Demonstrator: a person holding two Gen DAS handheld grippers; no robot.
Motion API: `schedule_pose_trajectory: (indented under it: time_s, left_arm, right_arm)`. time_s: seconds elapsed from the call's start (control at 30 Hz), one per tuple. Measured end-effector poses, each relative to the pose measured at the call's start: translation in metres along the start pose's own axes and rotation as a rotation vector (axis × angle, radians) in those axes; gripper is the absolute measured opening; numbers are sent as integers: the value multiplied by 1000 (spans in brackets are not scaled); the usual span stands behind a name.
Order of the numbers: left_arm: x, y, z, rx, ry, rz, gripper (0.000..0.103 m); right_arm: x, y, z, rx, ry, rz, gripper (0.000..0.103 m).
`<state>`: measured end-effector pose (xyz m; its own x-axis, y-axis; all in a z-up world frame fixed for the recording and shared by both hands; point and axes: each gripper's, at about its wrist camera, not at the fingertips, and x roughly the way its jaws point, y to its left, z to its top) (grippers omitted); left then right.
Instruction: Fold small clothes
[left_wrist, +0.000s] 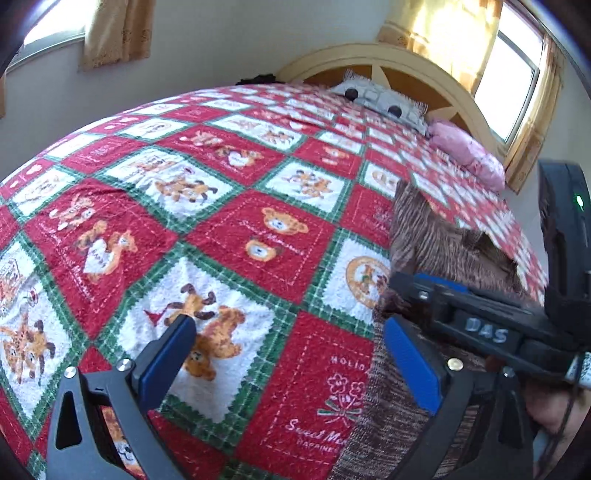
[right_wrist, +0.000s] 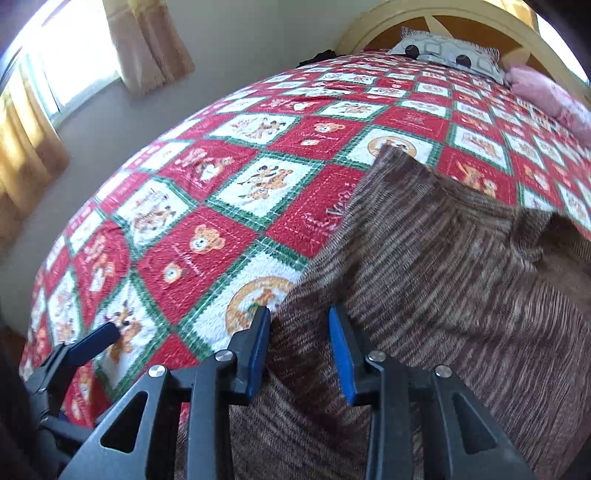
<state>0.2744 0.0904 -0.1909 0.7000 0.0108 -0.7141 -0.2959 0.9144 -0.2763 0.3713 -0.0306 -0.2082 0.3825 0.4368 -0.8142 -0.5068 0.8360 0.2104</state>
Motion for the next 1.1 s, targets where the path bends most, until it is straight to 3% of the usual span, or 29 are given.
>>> schedule_pose_trajectory:
  time_s: [0.07,0.17,0.3,0.47,0.67,1.1]
  left_arm:
    - [-2,6,-2,-24,21,0,103]
    - [-11,8,-10,-9,27,-17,103]
    - [-18,-6,-21,93,67,-10,103]
    - [-37,-11,-38,157,65,5,103]
    - [-49,-14,-50,194,70,26,103]
    - [-60,-36,-67,335,41,31,103]
  right_arm:
    - [-12,-2,-10,-3,-19,-10,33]
    - [-12,-12,-22,27,28,-7,33]
    - [-30,-21,-36,73,3,16,32]
    - [-73,-22,-70,35,-56,-95,33]
    - [-94,-39,-115,30,-19,-246,33]
    - [-130,-54,-154,70,-71,-305,38]
